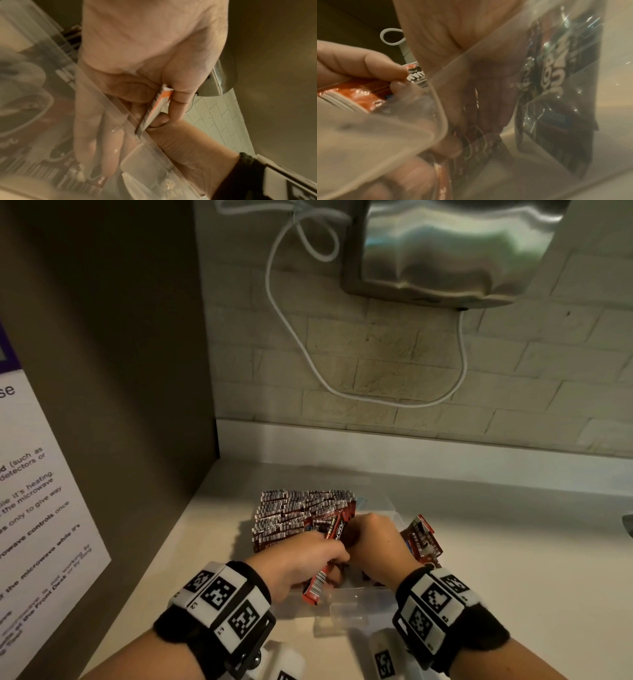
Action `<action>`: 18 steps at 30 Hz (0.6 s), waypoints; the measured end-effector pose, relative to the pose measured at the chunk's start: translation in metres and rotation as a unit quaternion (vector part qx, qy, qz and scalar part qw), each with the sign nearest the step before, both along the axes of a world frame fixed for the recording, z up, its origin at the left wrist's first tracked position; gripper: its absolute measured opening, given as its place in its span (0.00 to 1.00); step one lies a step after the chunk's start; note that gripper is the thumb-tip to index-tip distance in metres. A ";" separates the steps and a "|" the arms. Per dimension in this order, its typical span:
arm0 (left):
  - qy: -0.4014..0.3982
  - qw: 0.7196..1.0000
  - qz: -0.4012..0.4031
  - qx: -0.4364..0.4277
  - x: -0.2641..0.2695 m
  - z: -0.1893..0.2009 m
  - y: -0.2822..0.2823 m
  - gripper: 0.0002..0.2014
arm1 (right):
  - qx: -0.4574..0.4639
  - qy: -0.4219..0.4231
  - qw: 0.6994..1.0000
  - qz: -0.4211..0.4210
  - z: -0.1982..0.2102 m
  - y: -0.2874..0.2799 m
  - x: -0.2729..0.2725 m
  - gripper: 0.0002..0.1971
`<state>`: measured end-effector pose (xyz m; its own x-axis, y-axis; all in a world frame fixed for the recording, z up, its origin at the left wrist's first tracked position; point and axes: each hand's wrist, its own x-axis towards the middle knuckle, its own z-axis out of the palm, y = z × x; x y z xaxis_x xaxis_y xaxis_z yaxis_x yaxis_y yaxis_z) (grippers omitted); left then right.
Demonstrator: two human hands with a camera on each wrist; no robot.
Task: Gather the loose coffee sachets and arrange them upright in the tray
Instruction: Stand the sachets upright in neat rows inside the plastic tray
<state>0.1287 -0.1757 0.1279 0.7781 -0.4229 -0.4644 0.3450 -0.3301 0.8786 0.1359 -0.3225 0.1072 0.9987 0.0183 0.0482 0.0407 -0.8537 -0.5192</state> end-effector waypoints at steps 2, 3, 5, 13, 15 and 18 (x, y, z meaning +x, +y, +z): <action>-0.005 1.000 -0.005 0.003 -0.001 0.001 0.000 0.08 | -0.002 0.006 1.000 0.003 0.001 -0.001 0.000 0.05; -0.009 1.000 -0.007 0.004 -0.001 0.001 0.000 0.09 | -0.002 0.007 1.000 0.005 0.001 -0.001 0.000 0.04; -0.018 1.000 -0.011 0.009 -0.002 0.002 0.000 0.10 | -0.002 0.007 1.000 0.008 0.000 -0.001 0.000 0.04; -0.010 1.000 -0.014 0.007 -0.004 0.006 -0.002 0.09 | -0.017 0.003 1.000 0.012 0.003 -0.004 -0.002 0.04; -0.003 1.000 -0.010 0.004 -0.004 0.008 -0.001 0.08 | -0.032 0.003 0.999 0.012 0.005 -0.004 -0.002 0.04; -0.008 1.000 -0.009 0.004 -0.004 0.009 -0.001 0.06 | -0.070 -0.016 0.997 0.008 0.014 -0.004 -0.004 0.04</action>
